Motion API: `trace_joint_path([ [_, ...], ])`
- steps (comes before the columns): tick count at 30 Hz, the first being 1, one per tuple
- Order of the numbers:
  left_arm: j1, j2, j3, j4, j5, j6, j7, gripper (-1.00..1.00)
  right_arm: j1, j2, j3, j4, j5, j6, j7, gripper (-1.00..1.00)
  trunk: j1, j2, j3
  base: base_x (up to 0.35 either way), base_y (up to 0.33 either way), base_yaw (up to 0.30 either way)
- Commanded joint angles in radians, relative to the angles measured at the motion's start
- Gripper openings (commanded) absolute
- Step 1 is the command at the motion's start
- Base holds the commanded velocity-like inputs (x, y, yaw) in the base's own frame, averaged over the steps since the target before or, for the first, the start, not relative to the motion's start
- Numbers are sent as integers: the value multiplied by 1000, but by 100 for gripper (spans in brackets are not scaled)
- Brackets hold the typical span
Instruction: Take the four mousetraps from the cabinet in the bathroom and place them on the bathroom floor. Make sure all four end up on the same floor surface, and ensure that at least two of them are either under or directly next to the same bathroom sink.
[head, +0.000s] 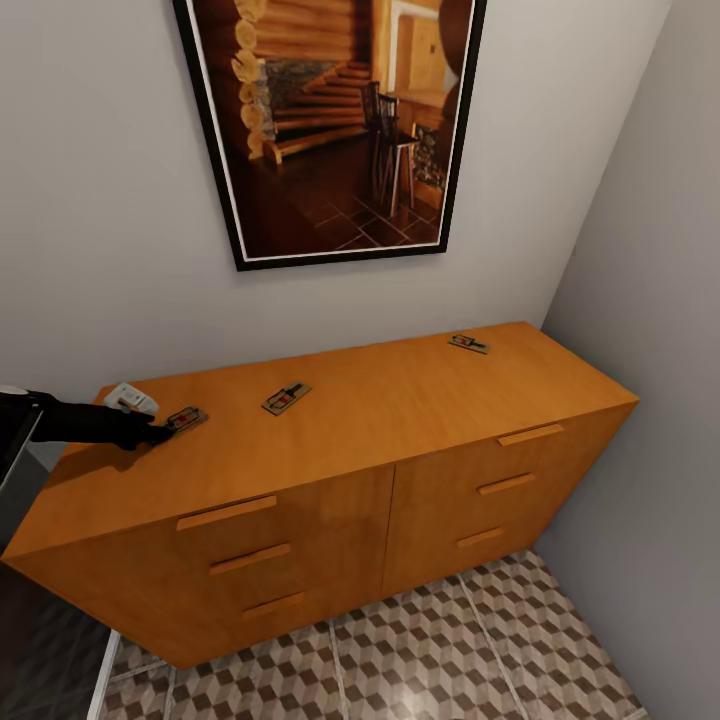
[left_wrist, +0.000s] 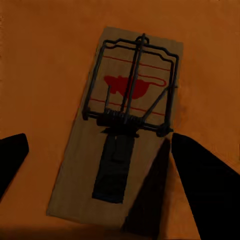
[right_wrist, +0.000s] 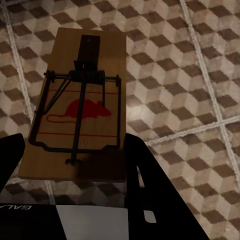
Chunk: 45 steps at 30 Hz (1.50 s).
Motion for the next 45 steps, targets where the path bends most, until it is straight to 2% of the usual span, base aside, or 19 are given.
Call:
trace_joint_path([
  [1,0,1,-86,28,-10,15,-8,-100,-1,0,7,1,-9,-4,3,-100,0,0,-1,0,0,0],
  [24,0,1,-86,33,-11,16,-8,-100,-1,0,7,1,-9,-4,3,-100,0,0,-1,0,0,0],
  [37,0,4,-80,-108,-10,23,-15,-100,-1,-1,7,1,-9,-4,-1,-100,0,0,-1,0,0,0],
  [41,0,5,-76,-123,-9,25,-16,-100,-1,-1,7,1,-9,-4,-2,-100,0,0,-1,0,0,0],
  [43,0,5,-71,-131,-8,25,-17,-100,-1,-1,7,1,-9,-4,-2,-100,0,0,-1,0,0,0],
  [45,0,6,-50,-143,-7,25,-17,-100,-1,-1,7,1,-9,-4,-2,-100,0,0,-1,0,0,0],
])
